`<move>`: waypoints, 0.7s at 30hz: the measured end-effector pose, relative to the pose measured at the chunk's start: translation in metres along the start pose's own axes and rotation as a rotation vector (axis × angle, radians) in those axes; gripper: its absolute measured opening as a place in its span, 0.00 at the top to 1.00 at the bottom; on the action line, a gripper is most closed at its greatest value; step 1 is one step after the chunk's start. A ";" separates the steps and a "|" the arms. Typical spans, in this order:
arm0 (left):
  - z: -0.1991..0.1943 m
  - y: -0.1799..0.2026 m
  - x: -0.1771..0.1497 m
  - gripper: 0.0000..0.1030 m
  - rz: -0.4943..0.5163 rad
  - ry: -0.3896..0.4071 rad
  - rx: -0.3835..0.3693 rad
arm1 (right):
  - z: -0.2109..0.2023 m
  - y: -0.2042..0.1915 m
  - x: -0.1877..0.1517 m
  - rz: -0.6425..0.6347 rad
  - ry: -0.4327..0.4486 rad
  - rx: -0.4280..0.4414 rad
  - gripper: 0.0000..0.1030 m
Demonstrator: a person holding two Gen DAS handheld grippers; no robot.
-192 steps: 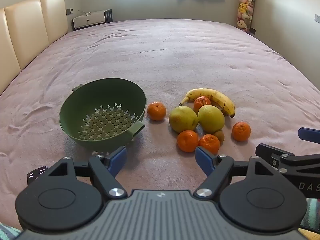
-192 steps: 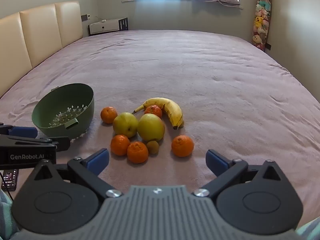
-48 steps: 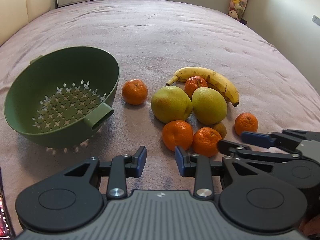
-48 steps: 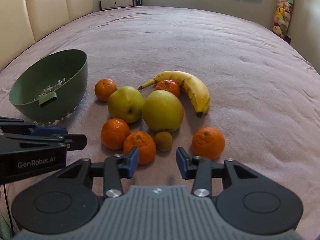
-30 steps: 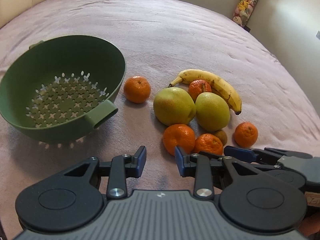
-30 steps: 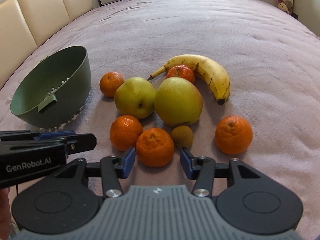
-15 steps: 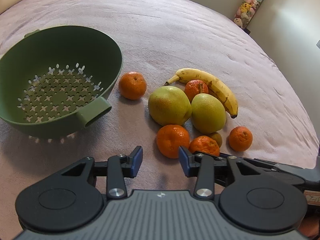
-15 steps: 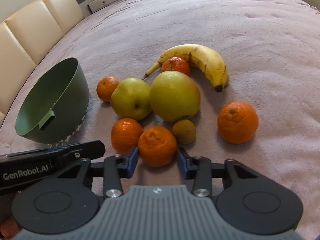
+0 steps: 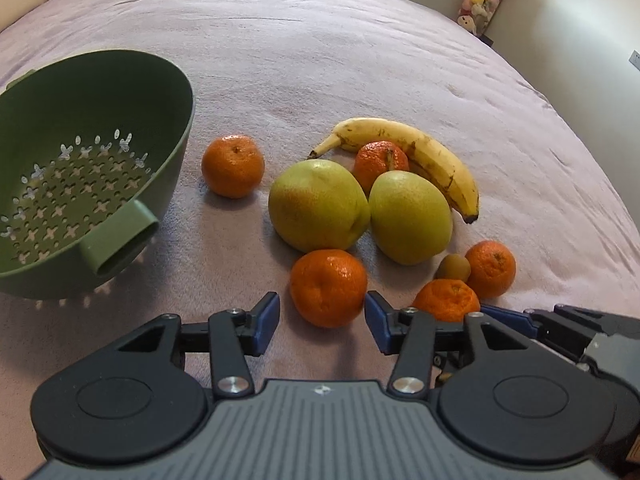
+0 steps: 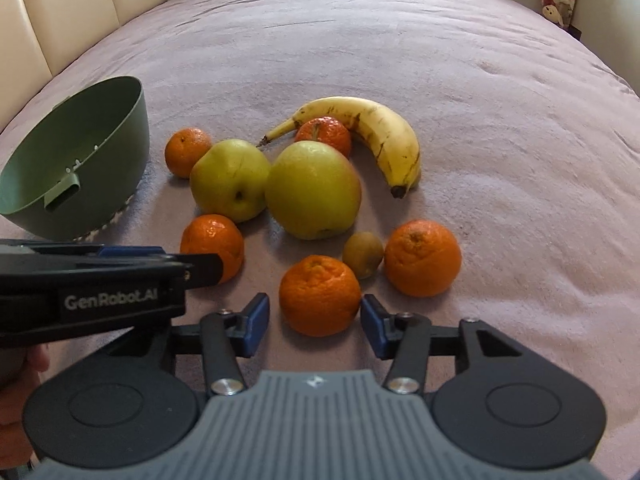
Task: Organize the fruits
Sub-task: 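Grasp a mandarin with the left tool while the right tool grasps another mandarin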
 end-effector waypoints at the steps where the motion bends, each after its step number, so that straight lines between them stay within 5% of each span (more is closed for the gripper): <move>1: 0.001 0.000 0.001 0.41 -0.005 0.003 -0.002 | 0.000 0.000 0.000 -0.003 0.007 0.002 0.49; 10: 0.017 -0.001 0.003 0.40 -0.010 -0.039 0.000 | 0.008 -0.004 0.002 -0.016 0.014 -0.027 0.47; 14: 0.017 -0.001 0.003 0.51 -0.013 -0.037 -0.015 | 0.009 -0.005 0.002 -0.026 0.020 -0.044 0.55; 21: 0.012 0.001 0.004 0.54 0.000 -0.048 -0.006 | 0.006 -0.009 0.005 -0.021 0.024 -0.030 0.57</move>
Point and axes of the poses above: each gripper's, at about its wrist camera, not at the fingertips, and z roughly the way its jaws point, y to its right, x to its top, the point moved 4 cm from there along z, roughly the way its jaws point, and after that the axes turned 9 degrees about -x, right-handed, at the moved point
